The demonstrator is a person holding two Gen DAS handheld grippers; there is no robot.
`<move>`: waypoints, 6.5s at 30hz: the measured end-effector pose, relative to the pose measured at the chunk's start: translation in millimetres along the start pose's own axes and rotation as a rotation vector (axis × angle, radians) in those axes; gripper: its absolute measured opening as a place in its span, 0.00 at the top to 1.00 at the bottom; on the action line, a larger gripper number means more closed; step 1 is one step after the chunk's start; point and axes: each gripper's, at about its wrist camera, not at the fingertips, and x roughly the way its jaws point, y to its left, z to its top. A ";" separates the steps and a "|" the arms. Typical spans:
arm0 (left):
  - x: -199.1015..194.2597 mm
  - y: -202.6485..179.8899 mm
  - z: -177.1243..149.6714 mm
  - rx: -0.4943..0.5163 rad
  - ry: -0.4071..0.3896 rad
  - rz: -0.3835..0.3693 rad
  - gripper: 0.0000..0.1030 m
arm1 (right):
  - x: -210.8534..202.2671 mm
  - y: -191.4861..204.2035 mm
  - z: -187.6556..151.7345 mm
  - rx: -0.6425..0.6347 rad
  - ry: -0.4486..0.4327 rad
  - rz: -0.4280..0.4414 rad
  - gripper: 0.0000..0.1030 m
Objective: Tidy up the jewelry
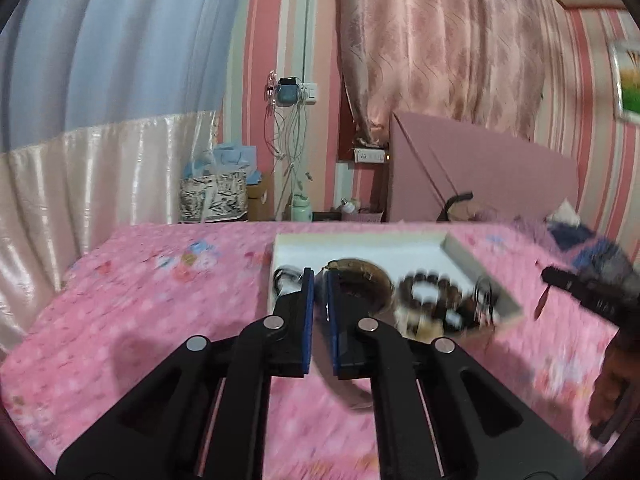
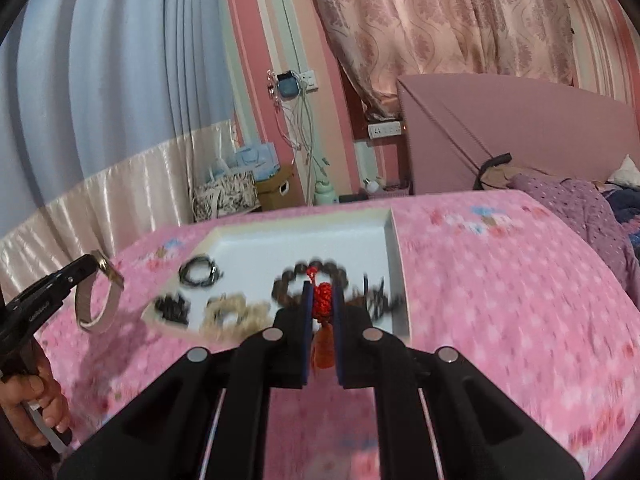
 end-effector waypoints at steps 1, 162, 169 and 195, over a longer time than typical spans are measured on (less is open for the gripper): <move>9.8 -1.5 4.6 -0.012 0.004 -0.004 0.96 | 6.8 -3.0 4.4 0.012 0.005 0.005 0.92; -84.5 2.2 -85.6 0.012 -0.079 0.212 0.03 | -79.6 39.7 -95.8 -0.118 -0.081 -0.194 0.05; -83.7 0.6 -85.7 0.015 -0.075 0.196 0.03 | -78.7 38.7 -95.8 -0.124 -0.076 -0.196 0.05; -85.4 1.6 -86.3 0.011 -0.083 0.186 0.03 | -79.5 34.6 -96.9 -0.125 -0.083 -0.194 0.05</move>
